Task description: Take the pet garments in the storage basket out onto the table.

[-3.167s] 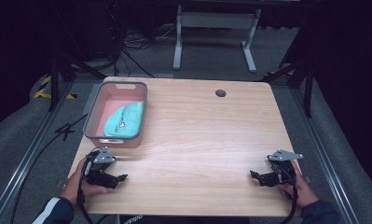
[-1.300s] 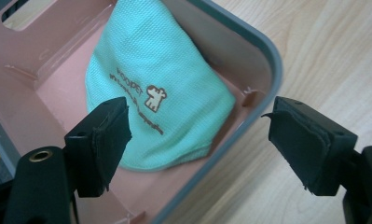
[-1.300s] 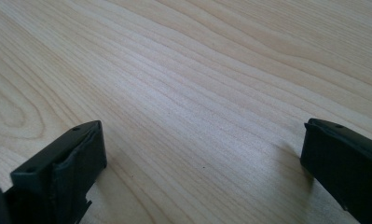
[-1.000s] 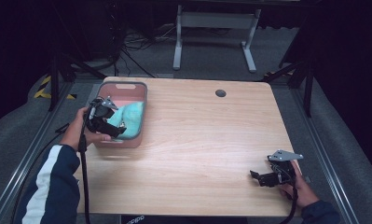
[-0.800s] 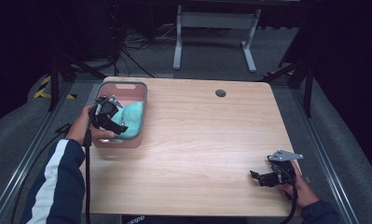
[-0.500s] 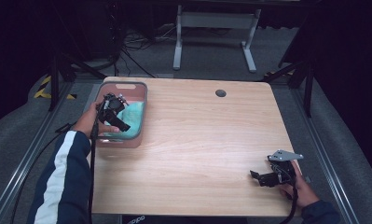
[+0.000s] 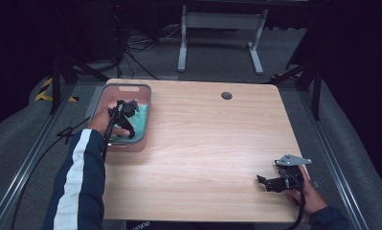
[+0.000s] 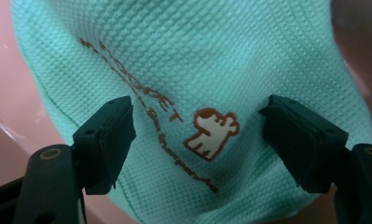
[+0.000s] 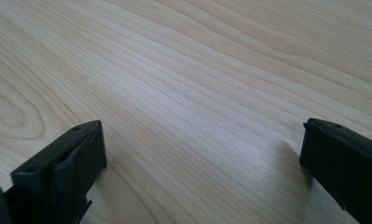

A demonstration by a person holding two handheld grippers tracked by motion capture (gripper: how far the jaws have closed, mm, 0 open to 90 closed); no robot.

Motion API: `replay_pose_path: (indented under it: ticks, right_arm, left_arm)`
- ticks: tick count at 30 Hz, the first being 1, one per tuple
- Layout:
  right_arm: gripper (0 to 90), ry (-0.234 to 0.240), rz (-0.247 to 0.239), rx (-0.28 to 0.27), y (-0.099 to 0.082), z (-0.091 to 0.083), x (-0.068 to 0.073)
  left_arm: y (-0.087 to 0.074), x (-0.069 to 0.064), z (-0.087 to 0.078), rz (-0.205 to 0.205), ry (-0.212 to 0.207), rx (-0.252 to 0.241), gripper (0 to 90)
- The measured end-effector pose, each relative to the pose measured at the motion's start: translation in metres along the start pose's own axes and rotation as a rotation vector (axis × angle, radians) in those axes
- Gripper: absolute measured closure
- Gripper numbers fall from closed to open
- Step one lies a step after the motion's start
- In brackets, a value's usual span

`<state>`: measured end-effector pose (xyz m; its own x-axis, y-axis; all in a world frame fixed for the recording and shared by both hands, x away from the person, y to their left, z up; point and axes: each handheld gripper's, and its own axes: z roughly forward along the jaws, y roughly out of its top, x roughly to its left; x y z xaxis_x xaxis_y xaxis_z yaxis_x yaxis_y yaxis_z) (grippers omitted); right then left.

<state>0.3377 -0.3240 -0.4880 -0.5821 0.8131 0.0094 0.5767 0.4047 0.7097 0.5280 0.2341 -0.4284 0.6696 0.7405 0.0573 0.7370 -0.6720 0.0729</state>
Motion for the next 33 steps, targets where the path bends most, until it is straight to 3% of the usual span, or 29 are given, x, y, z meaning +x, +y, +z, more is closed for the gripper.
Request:
replay_pose_path:
  ticks: [3, 4, 7, 11, 14, 19, 21, 26, 32, 33]
  right_arm:
    - [0.7, 0.000, -0.001, 0.000, 0.000, 0.000, 0.000]
    - [0.7, -0.001, -0.001, 0.000, 0.000, 0.000, 0.000]
    - [0.7, -0.002, 0.002, 0.000, 0.000, 0.000, 0.000]
    - [0.7, -0.002, 0.002, 0.000, 0.000, 0.000, 0.000]
    - [0.6, -0.002, 0.004, 0.001, 0.000, 0.000, 0.000]
    - [0.6, -0.002, 0.003, 0.001, 0.000, 0.000, 0.000]
    - [0.7, -0.002, 0.003, 0.001, 0.000, 0.000, 0.000]
    - [0.7, -0.002, 0.003, 0.001, 0.000, 0.000, 0.000]
    - [0.7, -0.002, 0.003, 0.001, 0.000, 0.000, 0.000]
    - [0.7, -0.001, 0.003, 0.000, 0.000, 0.000, 0.000]
  left_arm:
    - [-0.001, 0.002, 0.000, -0.010, -0.032, -0.002, 32.7]
    - [-0.002, 0.002, 0.001, -0.018, -0.049, -0.011, 32.7]
    - [-0.006, 0.007, 0.001, -0.055, -0.119, -0.032, 45.1]
    - [-0.005, 0.006, -0.001, -0.021, -0.117, -0.016, 61.7]
    - [-0.006, 0.006, -0.001, -0.019, -0.120, -0.017, 67.7]
    - [-0.008, 0.006, -0.005, -0.021, -0.074, -0.030, 73.0]
    - [-0.010, 0.006, -0.011, -0.022, -0.027, -0.059, 73.8]
    - [-0.016, 0.005, -0.024, -0.024, 0.000, -0.121, 74.9]
    - [-0.028, 0.008, -0.039, -0.063, 0.011, -0.200, 75.8]
    - [-0.033, 0.008, -0.045, -0.072, 0.011, -0.233, 75.9]
